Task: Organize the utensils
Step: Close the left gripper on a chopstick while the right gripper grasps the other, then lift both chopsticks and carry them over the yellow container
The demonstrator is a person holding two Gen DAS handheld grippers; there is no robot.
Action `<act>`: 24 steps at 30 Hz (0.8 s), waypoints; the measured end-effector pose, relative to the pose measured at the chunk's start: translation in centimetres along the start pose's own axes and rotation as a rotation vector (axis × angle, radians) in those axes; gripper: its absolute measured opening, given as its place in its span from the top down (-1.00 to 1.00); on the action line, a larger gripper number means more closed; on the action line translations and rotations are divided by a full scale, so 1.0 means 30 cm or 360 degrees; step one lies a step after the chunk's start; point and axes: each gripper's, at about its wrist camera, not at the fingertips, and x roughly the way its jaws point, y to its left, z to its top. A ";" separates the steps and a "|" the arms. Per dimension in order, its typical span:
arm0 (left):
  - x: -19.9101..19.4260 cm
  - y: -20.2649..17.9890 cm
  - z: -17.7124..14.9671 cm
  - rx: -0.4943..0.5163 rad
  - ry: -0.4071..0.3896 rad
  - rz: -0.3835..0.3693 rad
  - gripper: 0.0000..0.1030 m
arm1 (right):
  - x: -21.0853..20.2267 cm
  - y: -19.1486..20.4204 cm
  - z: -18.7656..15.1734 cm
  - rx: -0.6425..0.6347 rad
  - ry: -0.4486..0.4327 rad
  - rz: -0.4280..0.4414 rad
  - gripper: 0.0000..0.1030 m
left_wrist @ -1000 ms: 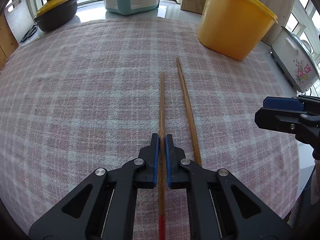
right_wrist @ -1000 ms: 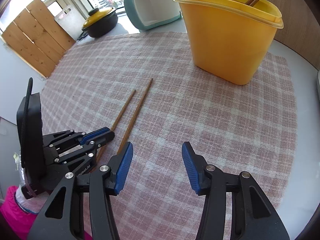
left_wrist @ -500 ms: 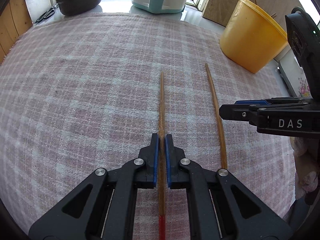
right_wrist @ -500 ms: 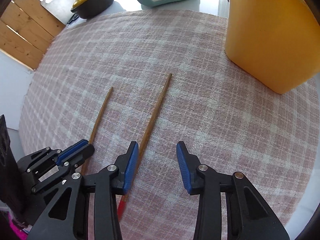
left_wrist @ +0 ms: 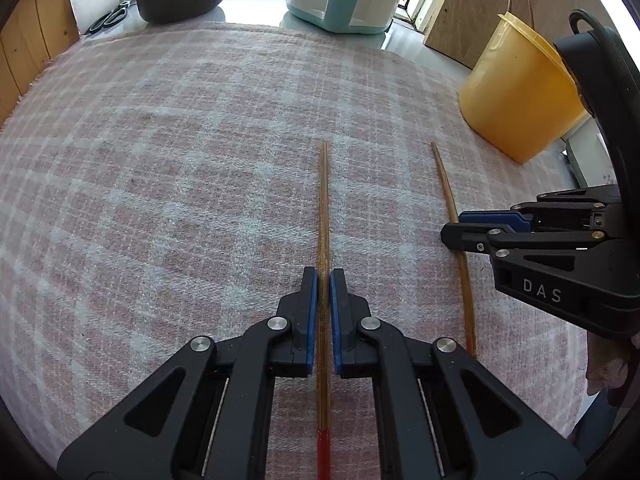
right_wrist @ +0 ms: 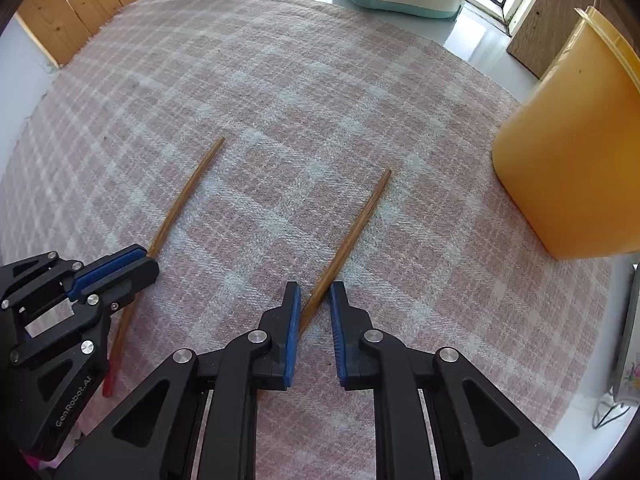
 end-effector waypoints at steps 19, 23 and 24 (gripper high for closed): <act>-0.081 -0.090 0.040 -0.0145 -0.0115 -0.0090 0.91 | -0.180 -0.234 -0.132 0.0024 -0.0174 0.0157 0.91; -0.127 -0.150 0.073 -0.0162 -0.0188 -0.0096 0.91 | -0.279 -0.284 -0.168 -0.0025 -0.0256 0.0174 0.91; -0.139 -0.167 0.081 -0.0165 -0.0207 -0.0094 0.91 | -0.294 -0.299 -0.156 -0.0037 -0.0276 0.0179 0.91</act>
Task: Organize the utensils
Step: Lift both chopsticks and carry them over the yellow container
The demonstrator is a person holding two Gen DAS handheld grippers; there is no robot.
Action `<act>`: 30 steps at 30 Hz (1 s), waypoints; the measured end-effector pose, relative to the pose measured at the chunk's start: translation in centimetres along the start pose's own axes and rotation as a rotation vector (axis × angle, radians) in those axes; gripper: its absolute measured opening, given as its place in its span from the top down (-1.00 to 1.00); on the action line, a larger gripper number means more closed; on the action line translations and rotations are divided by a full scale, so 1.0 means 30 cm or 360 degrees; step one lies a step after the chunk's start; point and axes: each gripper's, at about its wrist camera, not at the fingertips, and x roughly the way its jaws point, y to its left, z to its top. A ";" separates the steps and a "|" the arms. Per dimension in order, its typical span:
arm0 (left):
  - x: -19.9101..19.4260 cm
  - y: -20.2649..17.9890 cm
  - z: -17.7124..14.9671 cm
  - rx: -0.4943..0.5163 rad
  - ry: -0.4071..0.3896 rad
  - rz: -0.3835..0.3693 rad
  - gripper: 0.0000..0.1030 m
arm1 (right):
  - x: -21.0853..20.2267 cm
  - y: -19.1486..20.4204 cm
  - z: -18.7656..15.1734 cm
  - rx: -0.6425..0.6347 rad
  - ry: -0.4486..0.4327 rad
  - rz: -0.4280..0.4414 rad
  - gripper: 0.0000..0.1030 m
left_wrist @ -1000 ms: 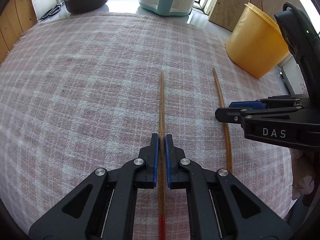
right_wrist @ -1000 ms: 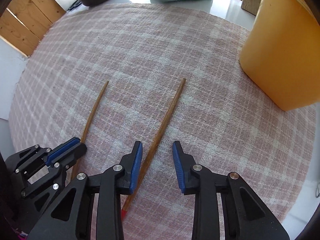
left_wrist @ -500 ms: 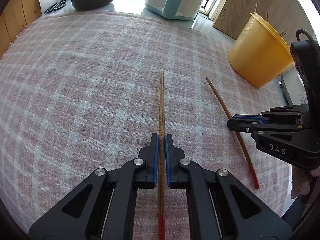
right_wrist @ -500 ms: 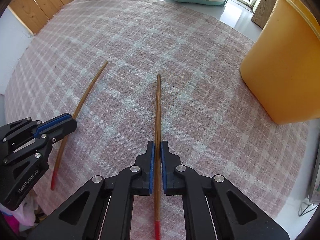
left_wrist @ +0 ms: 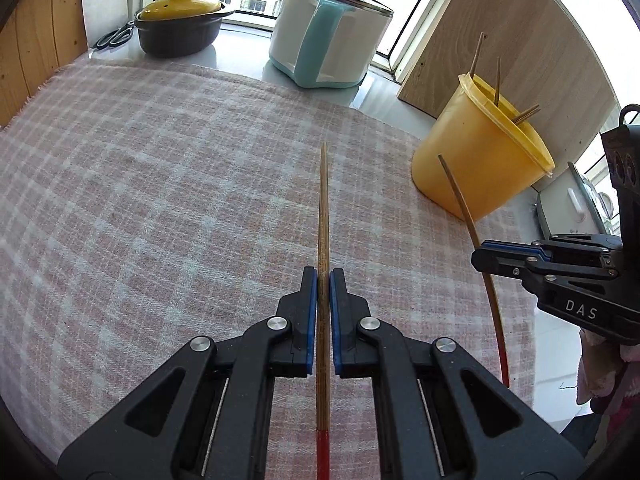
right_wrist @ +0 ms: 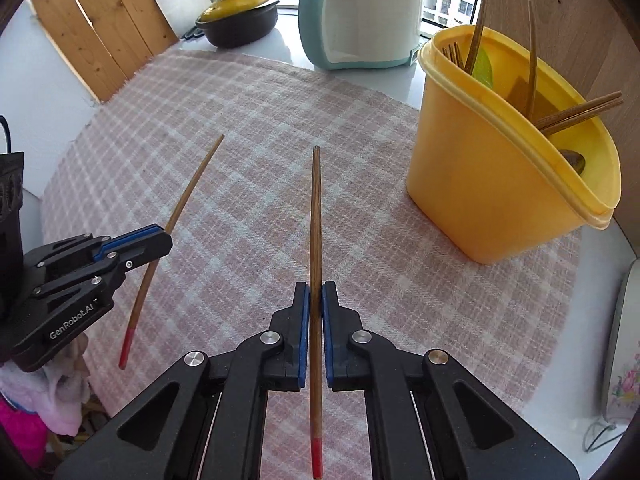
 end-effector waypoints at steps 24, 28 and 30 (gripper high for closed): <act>-0.088 -0.430 0.398 -0.0014 -0.0357 -0.0079 0.91 | -0.403 -0.291 0.229 -0.0143 -0.0345 0.0034 0.91; -0.064 -0.485 0.481 -0.0026 -0.0400 -0.0086 0.91 | -0.412 -0.328 0.284 -0.0132 -0.0394 0.0024 0.91; -0.044 -0.504 0.514 -0.0035 -0.0414 -0.0084 0.91 | -0.410 -0.349 0.307 -0.0116 -0.0415 0.0021 0.91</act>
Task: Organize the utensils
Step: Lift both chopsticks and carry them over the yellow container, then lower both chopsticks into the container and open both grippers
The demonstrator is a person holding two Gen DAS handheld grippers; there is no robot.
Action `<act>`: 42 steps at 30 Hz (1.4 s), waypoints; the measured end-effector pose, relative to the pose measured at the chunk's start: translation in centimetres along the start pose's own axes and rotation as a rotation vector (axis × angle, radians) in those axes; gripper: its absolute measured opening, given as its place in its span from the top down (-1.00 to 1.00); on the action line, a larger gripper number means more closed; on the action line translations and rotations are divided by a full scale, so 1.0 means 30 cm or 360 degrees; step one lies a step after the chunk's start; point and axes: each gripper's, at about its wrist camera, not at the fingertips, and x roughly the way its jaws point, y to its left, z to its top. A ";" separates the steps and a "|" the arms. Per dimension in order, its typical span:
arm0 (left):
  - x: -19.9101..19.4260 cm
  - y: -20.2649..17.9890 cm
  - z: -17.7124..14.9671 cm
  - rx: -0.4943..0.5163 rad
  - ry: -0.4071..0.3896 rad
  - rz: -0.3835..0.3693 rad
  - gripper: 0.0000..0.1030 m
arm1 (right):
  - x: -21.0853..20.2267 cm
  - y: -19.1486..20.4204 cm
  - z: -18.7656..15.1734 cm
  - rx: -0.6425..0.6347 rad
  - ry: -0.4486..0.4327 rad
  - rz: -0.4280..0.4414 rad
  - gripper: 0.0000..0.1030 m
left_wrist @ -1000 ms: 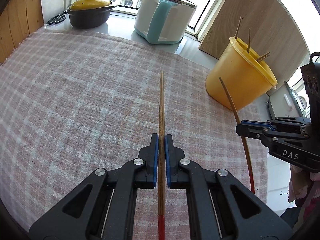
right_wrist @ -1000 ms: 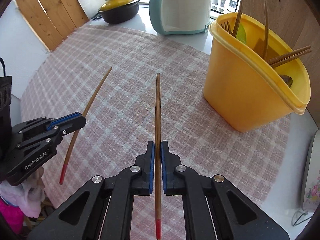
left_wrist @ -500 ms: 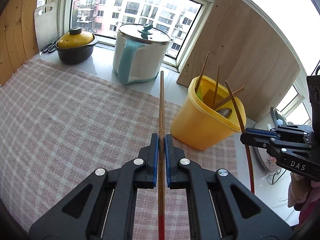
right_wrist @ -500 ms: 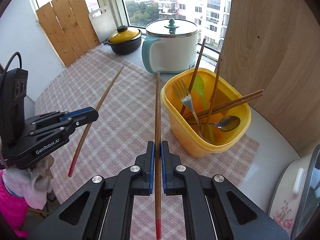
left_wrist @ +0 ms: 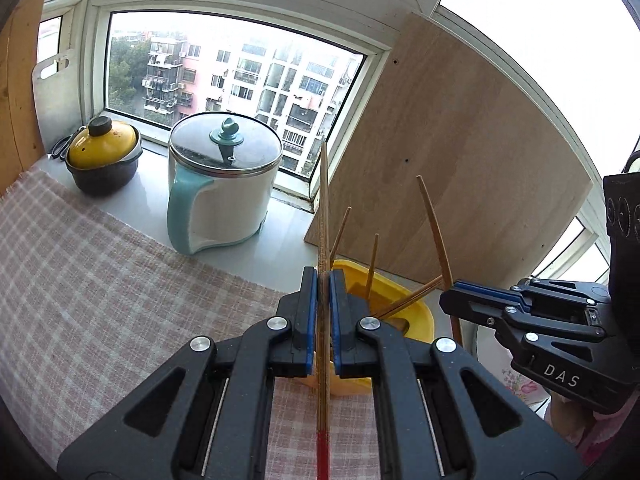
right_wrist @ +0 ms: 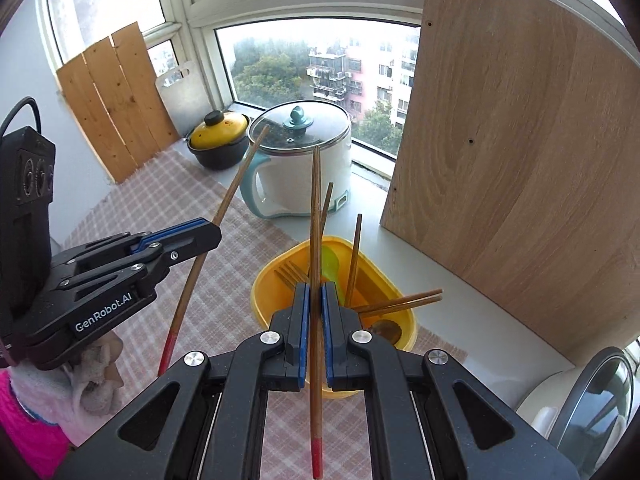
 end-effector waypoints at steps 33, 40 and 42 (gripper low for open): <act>0.290 0.003 0.087 -0.0127 -0.0081 -0.0021 0.91 | 0.208 -0.124 0.105 0.0111 -0.0093 0.0022 0.91; 0.293 0.004 0.060 -0.0095 -0.0108 0.0004 0.91 | 0.228 -0.136 0.081 0.0120 -0.0075 0.0019 0.91; 0.287 -0.002 0.053 -0.0086 -0.0118 0.0001 0.91 | 0.227 -0.140 0.073 0.0126 -0.0073 0.0020 0.91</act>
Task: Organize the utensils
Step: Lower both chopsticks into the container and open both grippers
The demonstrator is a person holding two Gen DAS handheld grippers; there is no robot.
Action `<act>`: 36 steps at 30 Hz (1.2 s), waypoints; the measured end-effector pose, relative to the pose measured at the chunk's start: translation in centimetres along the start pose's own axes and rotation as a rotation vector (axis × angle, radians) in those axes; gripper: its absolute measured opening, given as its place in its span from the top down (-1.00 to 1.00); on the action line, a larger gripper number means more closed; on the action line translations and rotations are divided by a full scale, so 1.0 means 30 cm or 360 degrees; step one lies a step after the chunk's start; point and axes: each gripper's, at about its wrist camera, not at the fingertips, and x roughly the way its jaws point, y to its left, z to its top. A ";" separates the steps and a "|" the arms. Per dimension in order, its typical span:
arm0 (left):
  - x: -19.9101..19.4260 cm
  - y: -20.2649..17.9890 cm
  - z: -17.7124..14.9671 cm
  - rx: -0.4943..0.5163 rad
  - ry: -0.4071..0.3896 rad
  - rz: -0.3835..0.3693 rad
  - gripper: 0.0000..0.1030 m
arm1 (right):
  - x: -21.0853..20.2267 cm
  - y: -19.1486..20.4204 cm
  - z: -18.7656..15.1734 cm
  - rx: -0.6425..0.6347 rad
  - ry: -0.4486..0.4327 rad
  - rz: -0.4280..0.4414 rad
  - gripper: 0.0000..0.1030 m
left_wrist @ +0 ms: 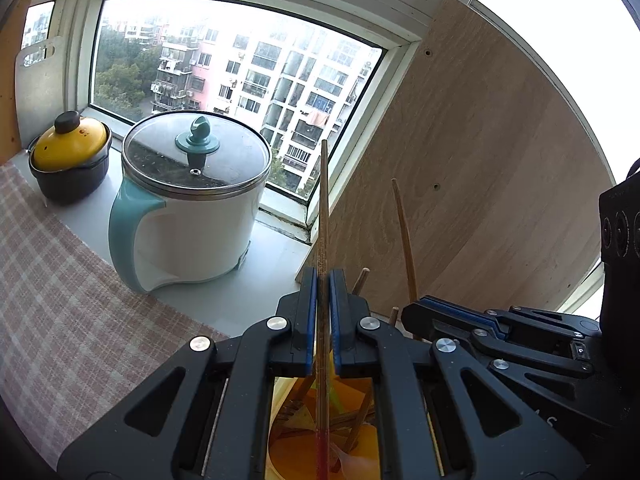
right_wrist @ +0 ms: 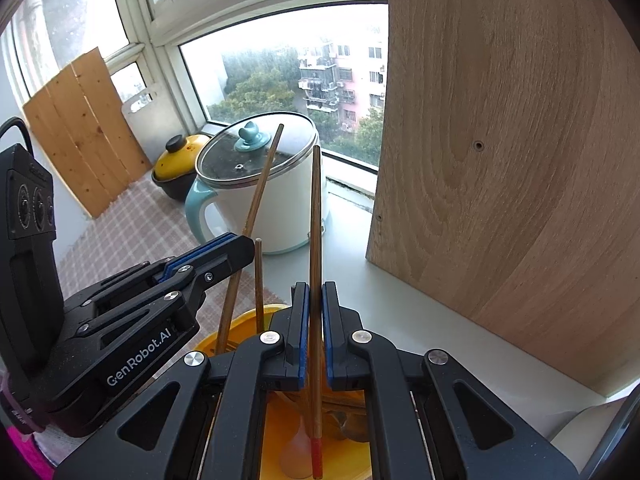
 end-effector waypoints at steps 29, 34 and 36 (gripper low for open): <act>-0.201 -0.044 -0.100 0.0169 0.0093 -0.0007 0.91 | -0.093 0.030 -0.138 -0.0057 0.0060 -0.0100 0.90; -0.283 -0.058 -0.125 0.0206 0.0083 0.0010 0.91 | -0.153 0.054 -0.174 -0.0092 0.0029 -0.0123 0.90; -0.316 -0.061 -0.140 0.0220 0.0076 0.0019 0.91 | -0.180 0.064 -0.189 -0.0094 0.0015 -0.0119 0.90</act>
